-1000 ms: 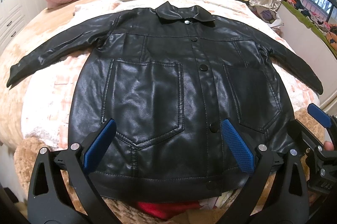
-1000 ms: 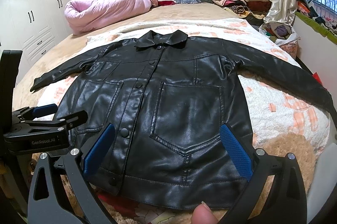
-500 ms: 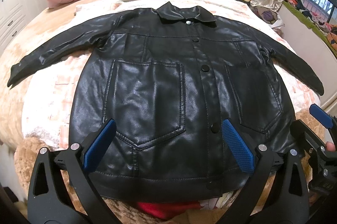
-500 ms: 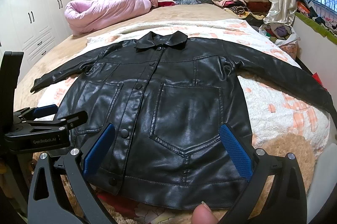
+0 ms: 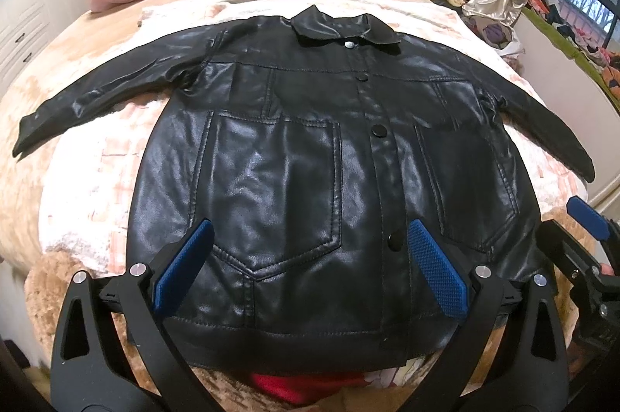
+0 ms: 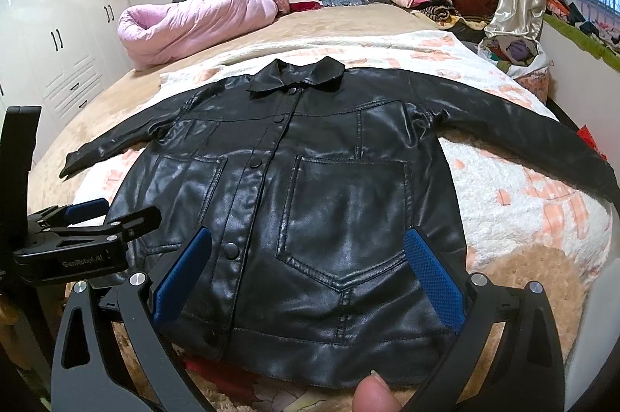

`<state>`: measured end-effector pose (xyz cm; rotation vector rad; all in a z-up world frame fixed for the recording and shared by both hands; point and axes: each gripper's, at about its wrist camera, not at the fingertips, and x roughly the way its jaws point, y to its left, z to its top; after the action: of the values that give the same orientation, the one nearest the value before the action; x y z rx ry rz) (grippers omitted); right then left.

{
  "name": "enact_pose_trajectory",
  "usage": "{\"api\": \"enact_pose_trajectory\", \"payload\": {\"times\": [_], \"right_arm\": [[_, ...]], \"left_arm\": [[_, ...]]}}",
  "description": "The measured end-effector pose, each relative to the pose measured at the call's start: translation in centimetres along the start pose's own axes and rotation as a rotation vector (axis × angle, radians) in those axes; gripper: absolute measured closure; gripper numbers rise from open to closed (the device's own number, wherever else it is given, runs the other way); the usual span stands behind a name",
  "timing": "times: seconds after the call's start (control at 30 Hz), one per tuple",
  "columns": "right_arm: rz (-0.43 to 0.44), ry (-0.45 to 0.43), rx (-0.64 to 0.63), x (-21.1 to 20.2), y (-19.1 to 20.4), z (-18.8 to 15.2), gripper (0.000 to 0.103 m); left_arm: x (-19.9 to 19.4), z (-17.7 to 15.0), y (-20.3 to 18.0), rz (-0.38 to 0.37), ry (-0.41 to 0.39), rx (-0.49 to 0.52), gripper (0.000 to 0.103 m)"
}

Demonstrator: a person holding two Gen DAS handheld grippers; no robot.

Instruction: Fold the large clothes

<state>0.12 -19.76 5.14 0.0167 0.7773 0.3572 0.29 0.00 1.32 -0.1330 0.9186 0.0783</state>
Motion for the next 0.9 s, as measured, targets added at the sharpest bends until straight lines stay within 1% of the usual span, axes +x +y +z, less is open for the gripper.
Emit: {"api": "enact_pose_trajectory", "payload": {"times": [0.23, 0.53, 0.77, 0.9], "right_arm": [[0.004, -0.003, 0.015, 0.5, -0.4, 0.8, 0.004], [-0.004, -0.009, 0.033, 1.6, -1.2, 2.7, 0.004], [-0.015, -0.023, 0.052, 2.8, -2.3, 4.4, 0.004], [-0.045, -0.028, 0.076, 3.9, -3.7, 5.6, 0.004]], "left_arm": [[0.5, 0.7, 0.2, 0.001, 0.003, -0.016, 0.009], [1.4, 2.7, -0.1, 0.000, -0.004, -0.022, 0.009], [2.4, 4.9, -0.6, 0.002, -0.007, -0.026, 0.009], [3.3, 6.5, -0.8, 0.007, -0.011, -0.031, 0.009]]}}
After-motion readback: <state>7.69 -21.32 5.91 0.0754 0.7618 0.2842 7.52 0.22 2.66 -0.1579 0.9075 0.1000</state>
